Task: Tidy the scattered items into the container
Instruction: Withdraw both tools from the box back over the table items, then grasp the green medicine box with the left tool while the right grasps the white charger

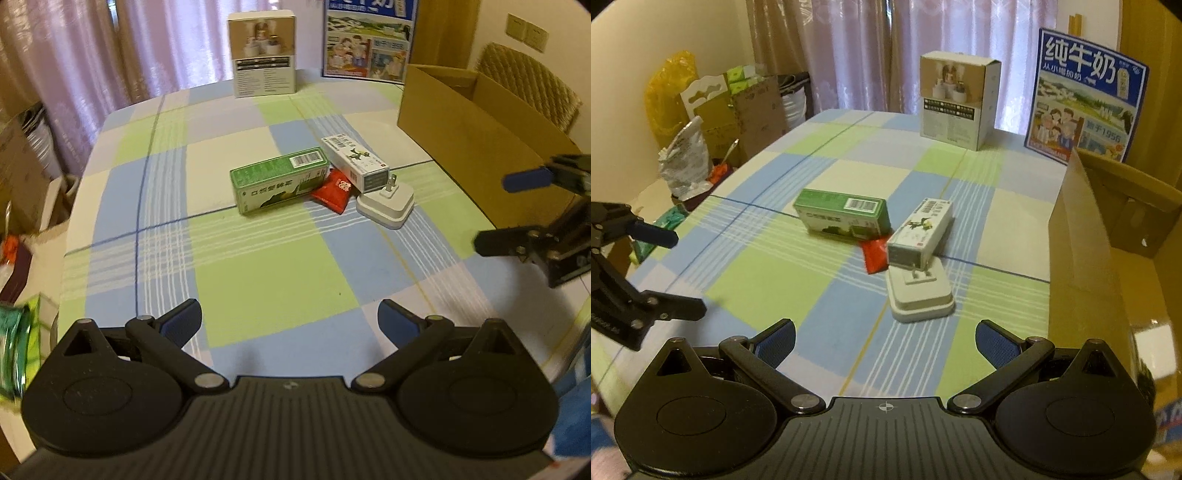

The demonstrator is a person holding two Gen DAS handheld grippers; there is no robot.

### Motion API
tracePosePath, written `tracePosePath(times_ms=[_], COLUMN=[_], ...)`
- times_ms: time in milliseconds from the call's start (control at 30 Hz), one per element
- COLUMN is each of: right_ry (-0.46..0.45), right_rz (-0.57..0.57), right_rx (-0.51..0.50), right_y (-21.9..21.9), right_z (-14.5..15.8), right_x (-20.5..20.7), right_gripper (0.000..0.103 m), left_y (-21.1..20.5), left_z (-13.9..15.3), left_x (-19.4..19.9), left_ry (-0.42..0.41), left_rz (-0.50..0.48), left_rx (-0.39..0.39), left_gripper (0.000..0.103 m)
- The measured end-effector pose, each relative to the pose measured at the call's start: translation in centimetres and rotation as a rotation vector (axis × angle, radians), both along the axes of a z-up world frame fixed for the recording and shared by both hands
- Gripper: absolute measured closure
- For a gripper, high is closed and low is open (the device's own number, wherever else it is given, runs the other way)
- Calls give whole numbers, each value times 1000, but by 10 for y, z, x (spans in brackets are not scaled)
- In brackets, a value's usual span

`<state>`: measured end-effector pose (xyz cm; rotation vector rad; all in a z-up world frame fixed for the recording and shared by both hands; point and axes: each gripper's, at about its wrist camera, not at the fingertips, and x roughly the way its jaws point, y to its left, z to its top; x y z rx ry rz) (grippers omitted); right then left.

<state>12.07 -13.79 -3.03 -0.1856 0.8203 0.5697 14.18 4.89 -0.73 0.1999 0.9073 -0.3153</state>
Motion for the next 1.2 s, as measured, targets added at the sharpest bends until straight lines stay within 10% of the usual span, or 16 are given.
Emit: tracePosePath(times_ms=[700,967,1200], right_ry=[-12,12,35], right_rz=[20,10,-10], right_rx=[-76,-70,-57], right_y=[27,24,22], right_z=[-68,-80,-79], right_x=[81,94,91], right_gripper=[5,35,39], left_y=[-22,-32,-36], left_z=[-39,-61,-72], left_x=[115,142,156], left_ry=[-186,-202,-171], left_rz=[-287,-357,-397], left_rx=[164,179,212], left_gripper=[7,11,35])
